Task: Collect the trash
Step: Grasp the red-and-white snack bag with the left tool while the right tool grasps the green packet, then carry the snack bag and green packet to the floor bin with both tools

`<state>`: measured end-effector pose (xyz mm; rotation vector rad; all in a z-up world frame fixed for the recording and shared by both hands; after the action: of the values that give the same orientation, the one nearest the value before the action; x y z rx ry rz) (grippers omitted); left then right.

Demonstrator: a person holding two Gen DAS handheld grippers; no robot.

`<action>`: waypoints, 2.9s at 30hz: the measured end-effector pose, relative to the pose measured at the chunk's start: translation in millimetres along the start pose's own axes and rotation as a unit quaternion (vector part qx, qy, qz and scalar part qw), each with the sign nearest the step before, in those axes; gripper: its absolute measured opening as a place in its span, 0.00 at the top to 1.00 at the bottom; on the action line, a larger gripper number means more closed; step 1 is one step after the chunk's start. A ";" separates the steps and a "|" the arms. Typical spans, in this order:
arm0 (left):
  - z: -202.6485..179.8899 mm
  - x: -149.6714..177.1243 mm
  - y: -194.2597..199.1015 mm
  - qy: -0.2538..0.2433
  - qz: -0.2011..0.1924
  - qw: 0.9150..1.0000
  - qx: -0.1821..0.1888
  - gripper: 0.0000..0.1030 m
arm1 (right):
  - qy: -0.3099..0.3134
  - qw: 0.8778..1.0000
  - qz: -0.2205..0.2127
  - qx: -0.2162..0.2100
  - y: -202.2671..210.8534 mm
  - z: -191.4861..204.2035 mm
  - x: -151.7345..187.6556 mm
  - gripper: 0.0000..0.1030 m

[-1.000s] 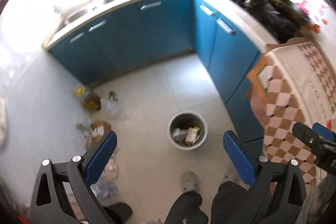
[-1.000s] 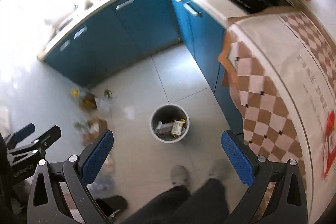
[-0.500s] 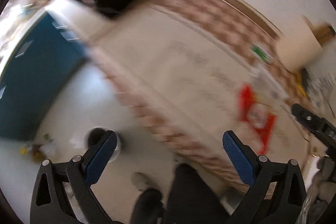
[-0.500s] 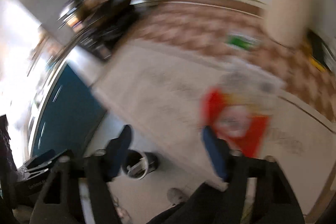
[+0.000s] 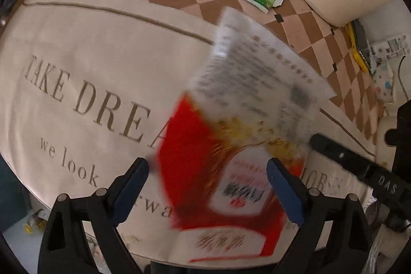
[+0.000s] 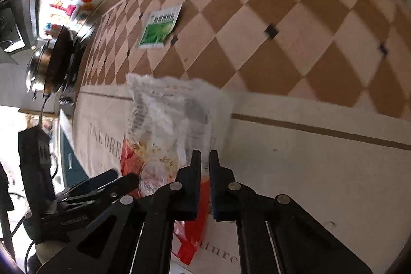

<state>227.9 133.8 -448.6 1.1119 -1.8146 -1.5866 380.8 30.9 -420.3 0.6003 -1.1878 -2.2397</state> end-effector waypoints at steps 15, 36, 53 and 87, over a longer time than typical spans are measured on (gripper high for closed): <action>28.6 -9.7 34.1 0.042 -0.044 0.998 -0.032 0.99 | 0.008 0.996 0.048 -0.072 -30.6 17.3 -12.4 0.99; 132.5 -89.1 117.9 0.094 -0.201 0.930 -0.292 0.99 | 0.216 0.960 -0.051 0.170 -68.8 97.9 -156.5 0.30; 138.5 -85.0 170.8 0.120 -0.237 0.928 -0.261 1.00 | 0.278 0.954 -0.076 0.088 -70.0 139.3 -140.7 1.00; 453.5 313.5 209.9 0.365 -0.167 0.878 -0.259 1.00 | 0.414 0.901 0.103 -0.079 -176.5 400.6 309.8 1.00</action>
<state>-359.0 136.4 -389.1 1.5178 -0.6800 -1.4090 -138.9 162.6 -405.4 1.1423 -0.5834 -1.5844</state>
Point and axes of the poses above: each gripper's, at about its wrist camera, not at the fingertips, and y roughly against the way its jaws point, z to its left, x to its underside, the point moved 6 cm from there along -y, roughly the way its jaws point, and after that the axes turned 5 degrees about -z, right-handed, at the moved point
